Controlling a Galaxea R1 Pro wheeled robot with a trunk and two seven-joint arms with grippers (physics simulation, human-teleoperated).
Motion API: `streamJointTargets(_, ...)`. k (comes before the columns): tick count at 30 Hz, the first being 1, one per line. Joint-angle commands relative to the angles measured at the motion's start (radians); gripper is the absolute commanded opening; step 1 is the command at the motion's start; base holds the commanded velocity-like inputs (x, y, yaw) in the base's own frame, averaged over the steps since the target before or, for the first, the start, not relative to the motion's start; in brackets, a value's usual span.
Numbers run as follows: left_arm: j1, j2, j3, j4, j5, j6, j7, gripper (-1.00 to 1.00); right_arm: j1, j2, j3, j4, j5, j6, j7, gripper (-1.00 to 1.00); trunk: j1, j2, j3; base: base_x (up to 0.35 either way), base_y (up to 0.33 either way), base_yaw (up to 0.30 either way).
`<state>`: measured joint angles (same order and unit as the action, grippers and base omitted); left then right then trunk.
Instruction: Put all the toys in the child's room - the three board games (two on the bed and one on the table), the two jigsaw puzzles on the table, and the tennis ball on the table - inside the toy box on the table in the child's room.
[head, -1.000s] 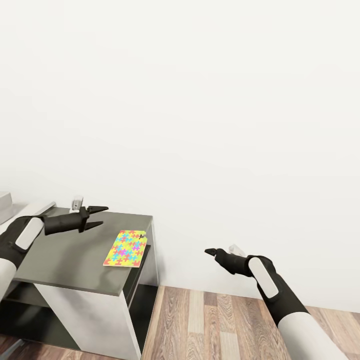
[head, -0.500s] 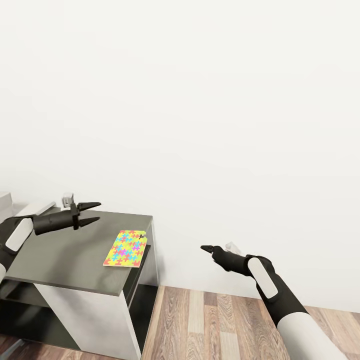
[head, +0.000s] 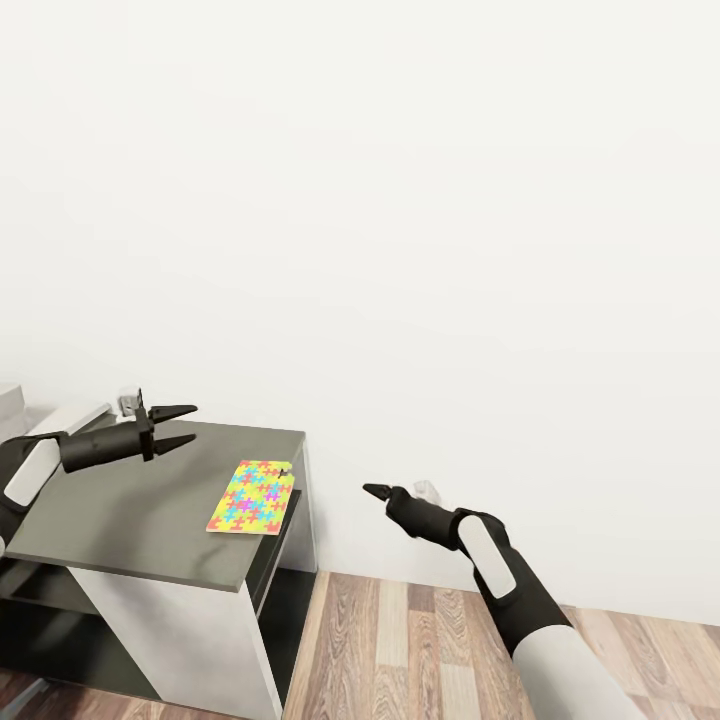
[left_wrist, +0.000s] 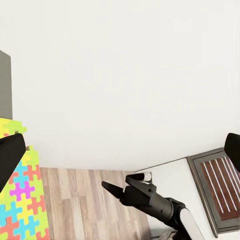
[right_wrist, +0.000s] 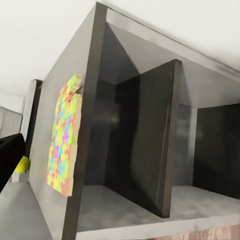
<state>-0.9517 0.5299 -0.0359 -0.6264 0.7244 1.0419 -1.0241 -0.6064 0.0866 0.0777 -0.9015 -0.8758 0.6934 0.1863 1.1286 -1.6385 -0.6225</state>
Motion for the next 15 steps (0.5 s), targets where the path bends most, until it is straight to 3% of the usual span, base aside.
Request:
streamJointTargets(1,-0.001,0.002,-0.004,0.001,0.002,0.003,-0.004,1.00,-0.001,0.003,0.000,0.000,0.002,-0.005,0.005,1.00,0.000,-0.001,-0.001,0.000,0.000,0.000)
streamJointTargets(15,0.000,0.002,-0.004,0.001,0.003,0.003,-0.004,1.00,0.000,0.007,-0.001,-0.001,-0.002,-0.021,0.014,1.00,0.000,-0.001,-0.001,0.000,0.000,0.000)
